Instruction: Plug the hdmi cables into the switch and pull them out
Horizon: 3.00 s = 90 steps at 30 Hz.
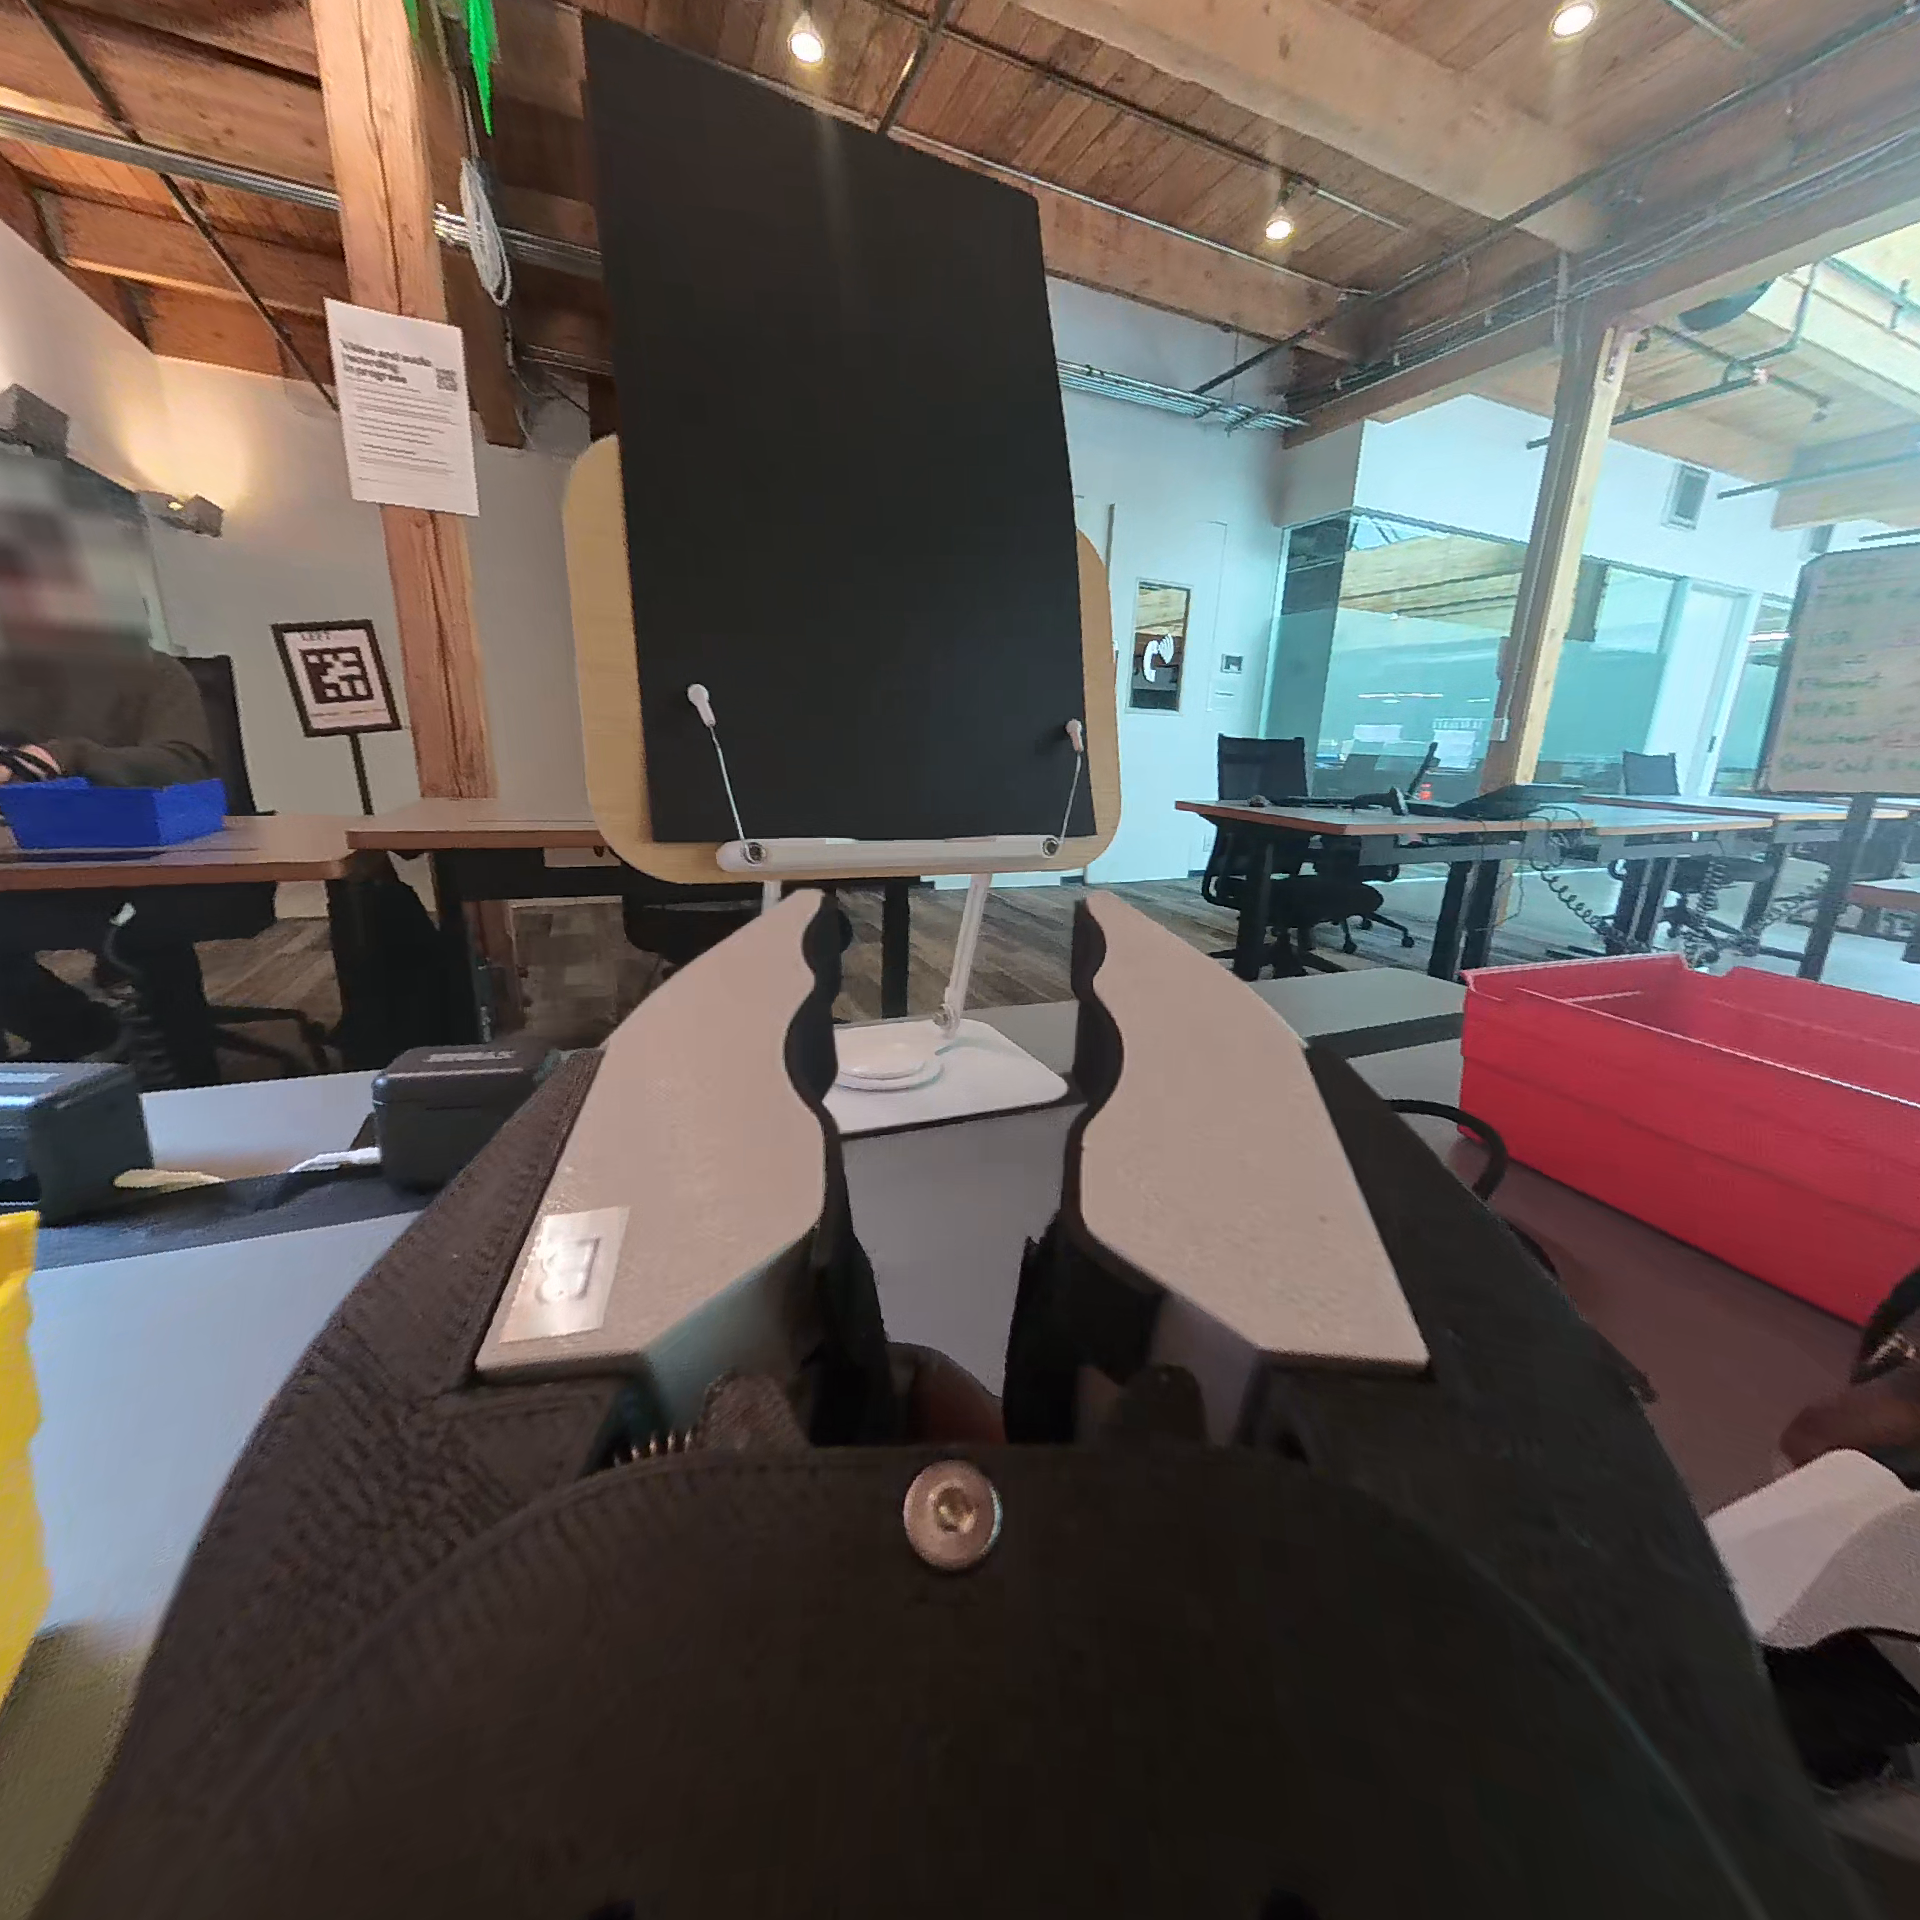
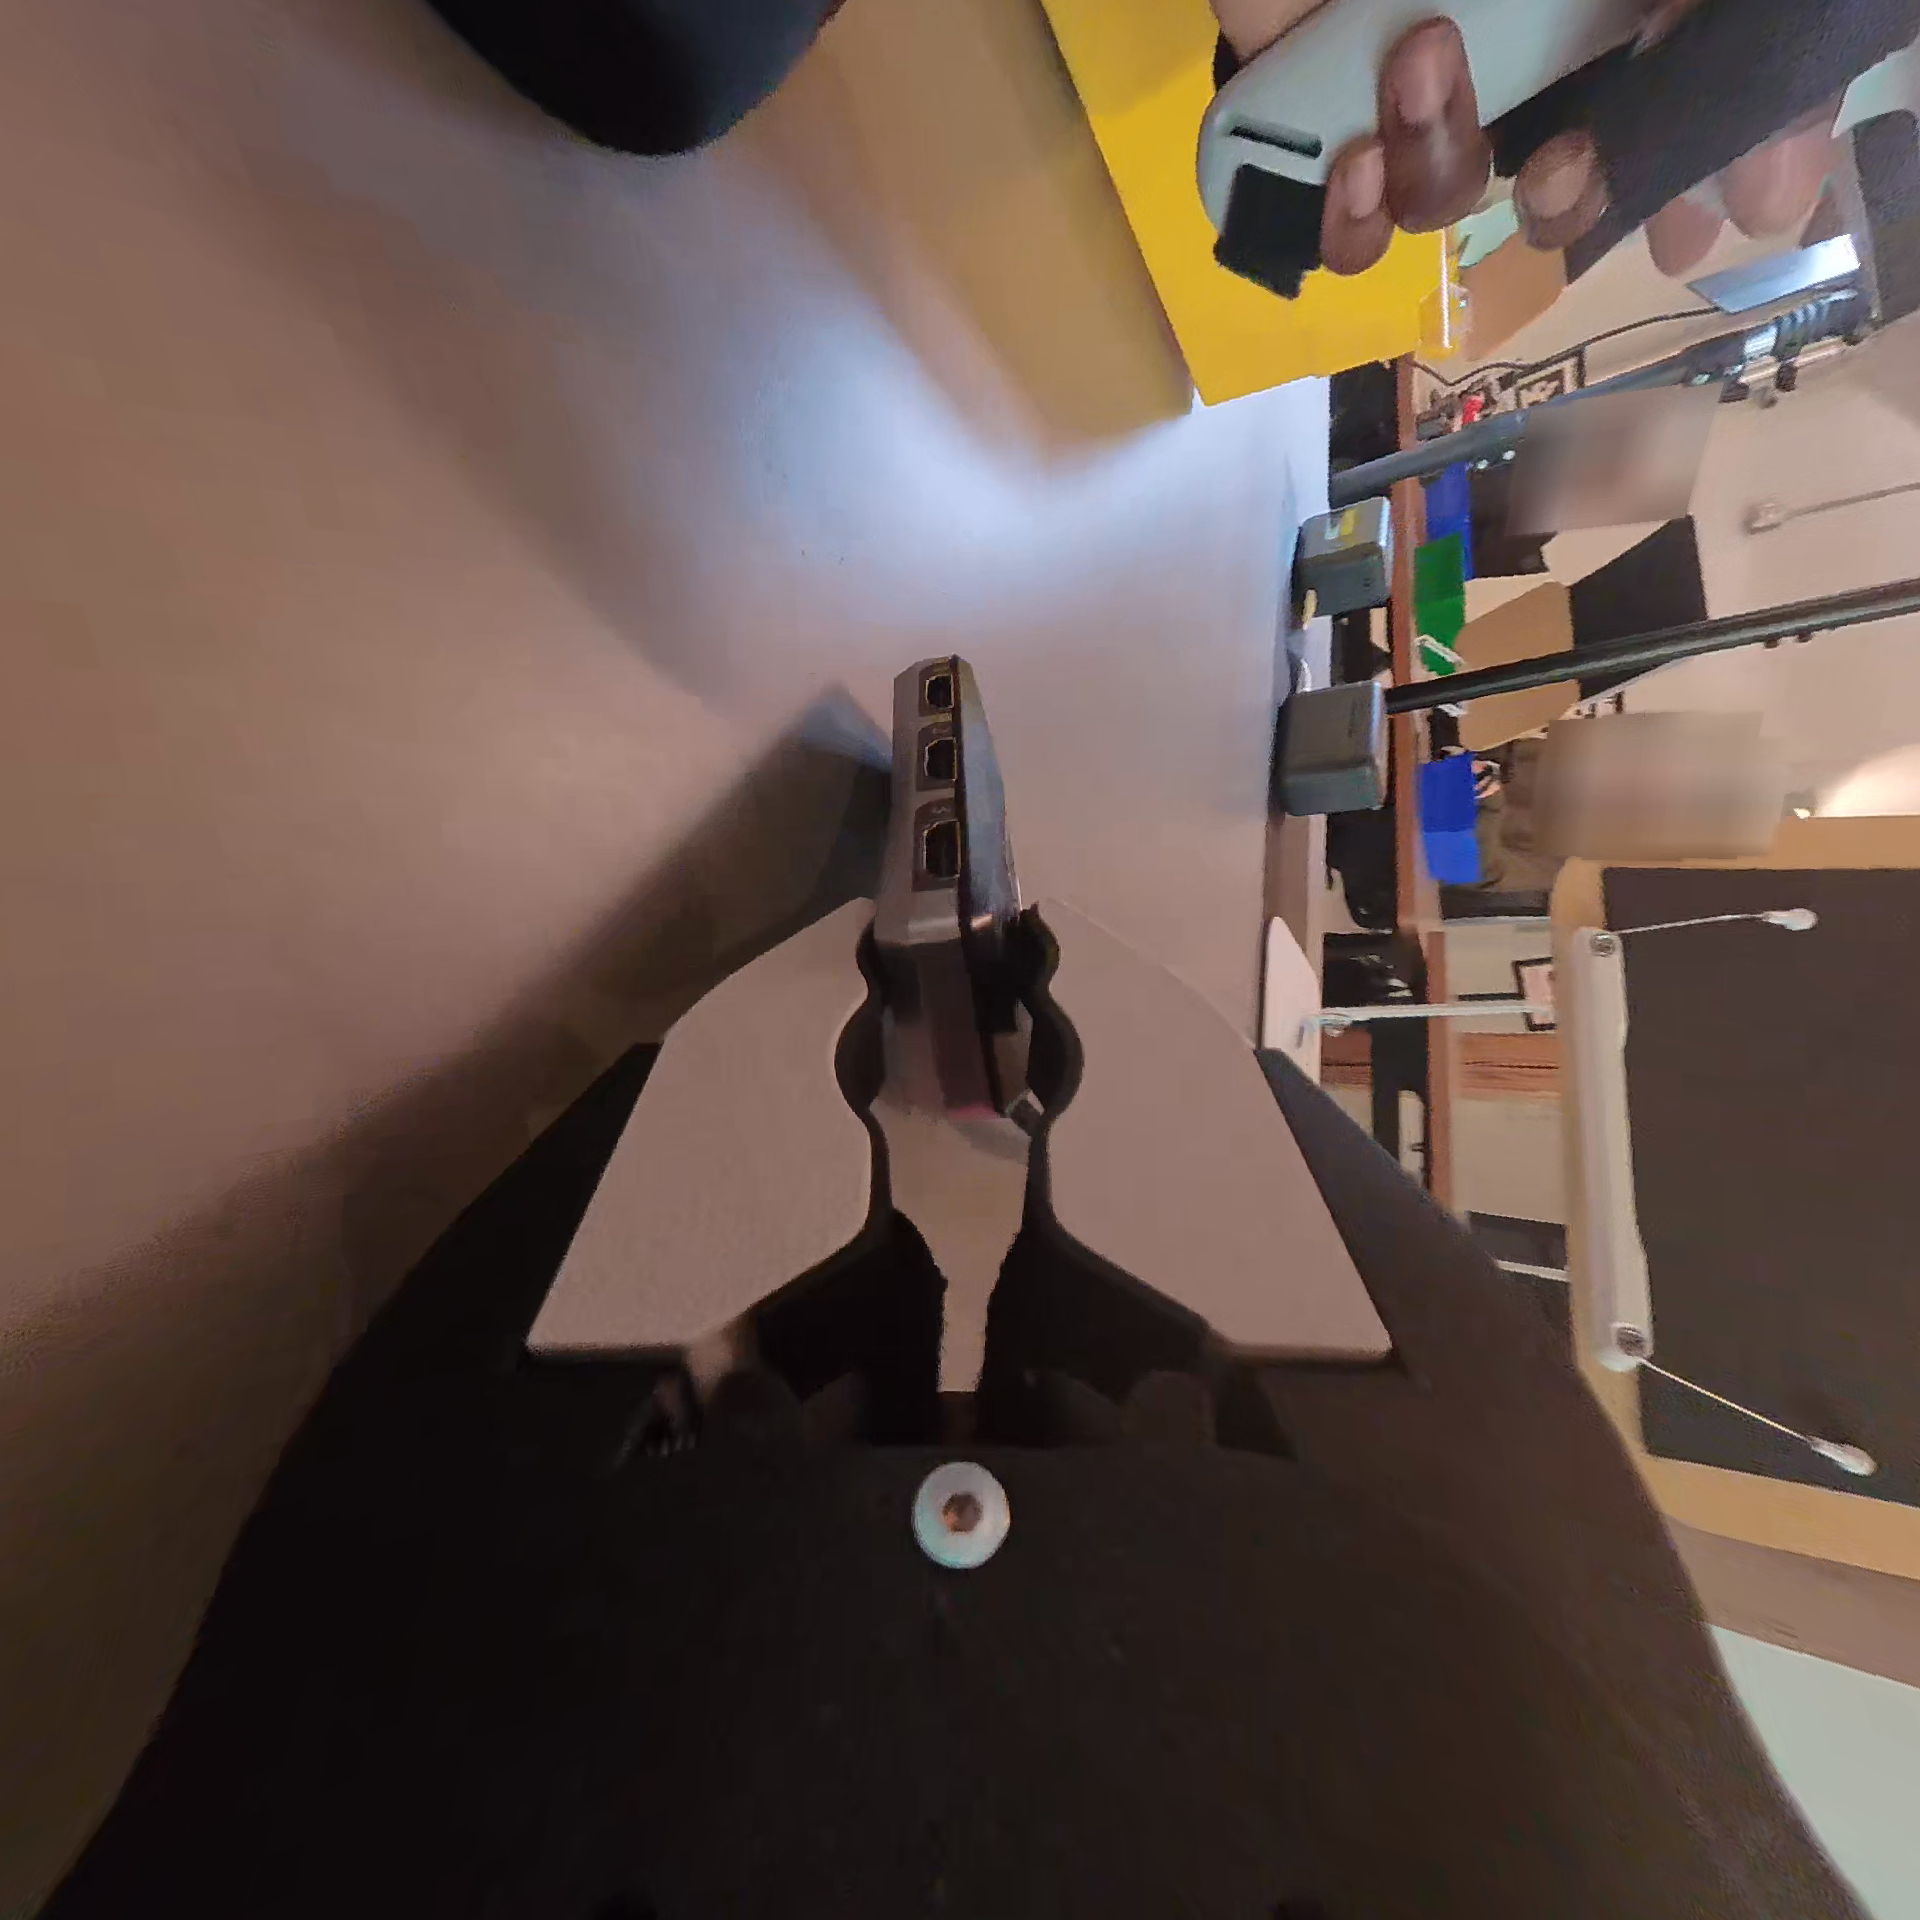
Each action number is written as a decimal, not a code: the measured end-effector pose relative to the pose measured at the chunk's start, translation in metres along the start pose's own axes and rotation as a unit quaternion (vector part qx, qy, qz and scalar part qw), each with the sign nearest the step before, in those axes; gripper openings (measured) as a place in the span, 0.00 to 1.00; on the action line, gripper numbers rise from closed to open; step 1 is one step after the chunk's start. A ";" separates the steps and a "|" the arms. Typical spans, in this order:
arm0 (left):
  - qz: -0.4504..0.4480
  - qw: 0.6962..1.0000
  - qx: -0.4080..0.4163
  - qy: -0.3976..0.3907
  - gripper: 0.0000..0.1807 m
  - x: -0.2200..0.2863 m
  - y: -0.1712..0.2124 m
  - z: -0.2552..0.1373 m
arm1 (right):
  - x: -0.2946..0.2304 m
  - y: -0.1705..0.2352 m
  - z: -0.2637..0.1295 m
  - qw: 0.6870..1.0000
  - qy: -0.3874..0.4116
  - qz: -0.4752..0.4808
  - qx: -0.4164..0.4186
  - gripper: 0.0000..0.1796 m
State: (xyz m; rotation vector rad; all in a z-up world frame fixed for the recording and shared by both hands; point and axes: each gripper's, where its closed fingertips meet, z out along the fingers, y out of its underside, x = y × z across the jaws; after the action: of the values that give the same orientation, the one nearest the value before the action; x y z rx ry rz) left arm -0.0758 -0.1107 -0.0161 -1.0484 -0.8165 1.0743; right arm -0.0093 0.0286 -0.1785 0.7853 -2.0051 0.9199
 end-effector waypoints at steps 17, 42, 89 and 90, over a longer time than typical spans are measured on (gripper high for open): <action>0.106 0.989 -0.072 0.067 0.23 0.038 0.032 0.007 | -0.032 -0.004 -0.016 0.959 -0.190 0.202 0.050 0.28; 0.358 0.925 -0.118 -0.040 0.33 -0.092 -0.090 -0.147 | 0.109 0.002 -0.079 0.703 0.053 0.542 0.457 0.55; 0.488 0.872 -0.048 -0.013 0.03 -0.044 -0.127 -0.033 | 0.094 -0.024 -0.067 0.809 0.062 0.435 0.390 0.35; 0.491 0.870 -0.041 0.001 0.03 -0.027 -0.116 -0.023 | 0.096 -0.025 -0.070 0.810 0.064 0.431 0.392 0.33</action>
State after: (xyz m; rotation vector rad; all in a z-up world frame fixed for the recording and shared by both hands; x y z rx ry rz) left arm -0.0291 -0.1567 0.0856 -1.5950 -0.2753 1.8918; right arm -0.0110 0.0517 -0.0596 0.1170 -1.8003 2.3513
